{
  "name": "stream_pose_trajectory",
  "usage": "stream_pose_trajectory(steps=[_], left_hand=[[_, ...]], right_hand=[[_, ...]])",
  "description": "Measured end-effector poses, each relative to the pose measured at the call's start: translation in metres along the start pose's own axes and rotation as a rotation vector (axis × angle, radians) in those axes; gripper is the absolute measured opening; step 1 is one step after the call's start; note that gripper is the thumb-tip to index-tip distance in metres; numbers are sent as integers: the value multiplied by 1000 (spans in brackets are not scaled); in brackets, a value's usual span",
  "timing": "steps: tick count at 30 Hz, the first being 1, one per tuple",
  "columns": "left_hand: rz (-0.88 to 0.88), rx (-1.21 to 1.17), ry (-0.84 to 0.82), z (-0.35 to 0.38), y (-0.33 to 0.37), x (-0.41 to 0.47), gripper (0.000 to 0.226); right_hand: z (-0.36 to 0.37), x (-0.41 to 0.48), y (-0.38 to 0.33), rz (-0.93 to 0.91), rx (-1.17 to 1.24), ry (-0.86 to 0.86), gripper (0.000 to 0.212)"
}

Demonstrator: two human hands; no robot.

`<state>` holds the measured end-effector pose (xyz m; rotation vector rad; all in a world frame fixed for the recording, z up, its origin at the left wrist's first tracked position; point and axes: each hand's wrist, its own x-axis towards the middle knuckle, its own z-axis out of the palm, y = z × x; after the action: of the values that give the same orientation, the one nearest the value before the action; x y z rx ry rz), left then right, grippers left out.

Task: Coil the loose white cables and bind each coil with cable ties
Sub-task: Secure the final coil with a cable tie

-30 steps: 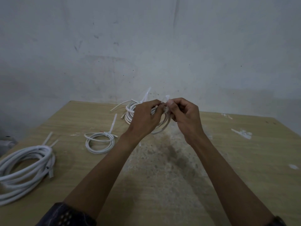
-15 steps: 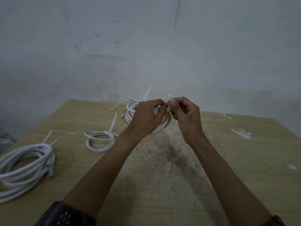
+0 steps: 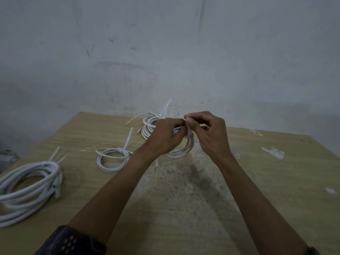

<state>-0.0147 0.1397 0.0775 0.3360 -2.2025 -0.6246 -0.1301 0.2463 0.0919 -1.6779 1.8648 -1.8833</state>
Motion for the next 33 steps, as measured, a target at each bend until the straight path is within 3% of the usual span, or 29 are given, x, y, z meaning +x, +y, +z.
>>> stream_pose_trajectory(steps=[3, 6, 15, 25, 33], left_hand=[[-57, -114, -79, -2, 3, -1, 32], [-102, -255, -152, -7, 7, -1, 21], [-149, -391, -275, -10, 17, -7, 20], [-206, -418, -34, -5, 29, -1, 26], [-115, -263, -125, 1, 26, -6, 23]], right_hand=[[-2, 1, 3, -161, -145, 83, 6], [-8, 2, -1, -249, -236, 120, 8], [-13, 7, 5, -126, -197, 114, 10], [-22, 12, 8, -280, -418, 140, 10], [-29, 14, 3, -23, -166, 331, 8]])
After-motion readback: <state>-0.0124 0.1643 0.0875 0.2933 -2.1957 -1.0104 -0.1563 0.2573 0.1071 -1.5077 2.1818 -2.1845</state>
